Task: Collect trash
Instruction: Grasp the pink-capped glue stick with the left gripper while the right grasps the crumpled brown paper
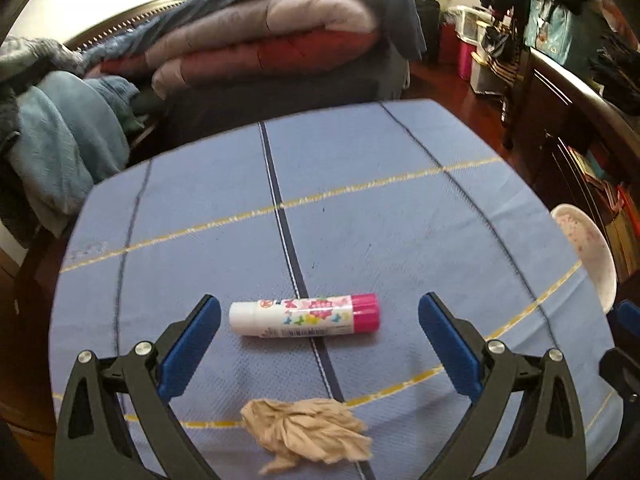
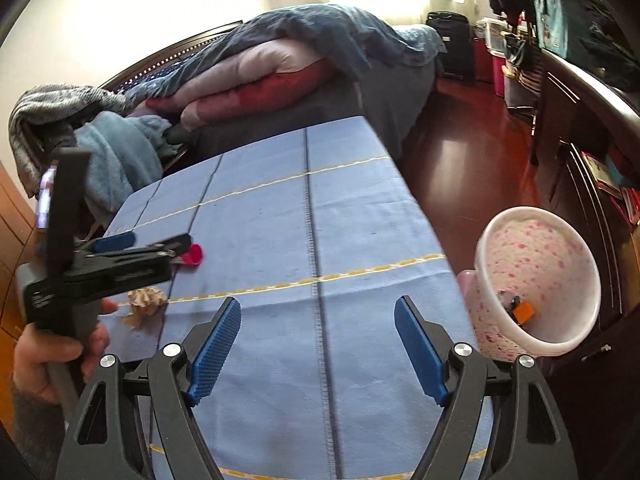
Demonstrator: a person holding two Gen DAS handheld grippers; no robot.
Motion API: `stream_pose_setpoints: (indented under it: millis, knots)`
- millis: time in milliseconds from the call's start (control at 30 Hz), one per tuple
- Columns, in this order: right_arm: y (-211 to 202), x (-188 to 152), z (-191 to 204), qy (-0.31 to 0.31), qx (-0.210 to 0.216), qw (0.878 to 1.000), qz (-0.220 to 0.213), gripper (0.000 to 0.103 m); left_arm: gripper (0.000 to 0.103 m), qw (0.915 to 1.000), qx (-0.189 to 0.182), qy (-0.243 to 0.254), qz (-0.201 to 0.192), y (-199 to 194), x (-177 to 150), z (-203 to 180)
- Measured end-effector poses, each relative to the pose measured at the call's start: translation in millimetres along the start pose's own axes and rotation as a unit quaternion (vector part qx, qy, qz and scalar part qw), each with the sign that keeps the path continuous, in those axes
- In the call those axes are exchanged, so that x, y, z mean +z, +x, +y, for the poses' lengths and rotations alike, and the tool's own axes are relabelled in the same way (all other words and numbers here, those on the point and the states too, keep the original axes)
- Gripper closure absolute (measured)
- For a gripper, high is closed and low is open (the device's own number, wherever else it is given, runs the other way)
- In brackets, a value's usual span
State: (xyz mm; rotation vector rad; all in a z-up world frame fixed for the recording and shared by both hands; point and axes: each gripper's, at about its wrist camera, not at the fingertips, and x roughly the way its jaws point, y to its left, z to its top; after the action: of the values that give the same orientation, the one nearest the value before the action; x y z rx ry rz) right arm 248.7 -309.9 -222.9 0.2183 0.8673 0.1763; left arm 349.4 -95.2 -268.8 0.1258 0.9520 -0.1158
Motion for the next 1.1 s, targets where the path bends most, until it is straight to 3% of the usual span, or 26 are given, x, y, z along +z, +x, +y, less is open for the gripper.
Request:
stream_pose_setpoints:
  millis: [100,400,567,733,1100]
  knots:
    - [2.1,0.0,10.6,-0.007,0.003,1.000,0.002,0.024,0.004,0.9999,-0.014,0.003,0.008,13.0,-3.3,3.9]
    - [13.4,1.1,36.2,-0.028,0.010,0.999,0.015,0.024,0.004,0.9999,0.002,0.016,0.002,25.8,-5.2,6.5]
    - [18.2,1.3,48.0,-0.036,0.014,0.999,0.019,0.024,0.014,0.9999,-0.010,0.003,0.007,29.4,-7.5,12.6]
    - [20.9,0.8,60.8,-0.047,0.015,0.999,0.022,0.024,0.016,1.0000,-0.008,0.000,0.002,29.4,-10.7,17.9]
    - [27.8,-1.1,94.2,-0.077,0.025,0.996,0.030,0.024,0.016,0.9967,0.008,-0.079,-0.019,10.2,-19.1,67.2]
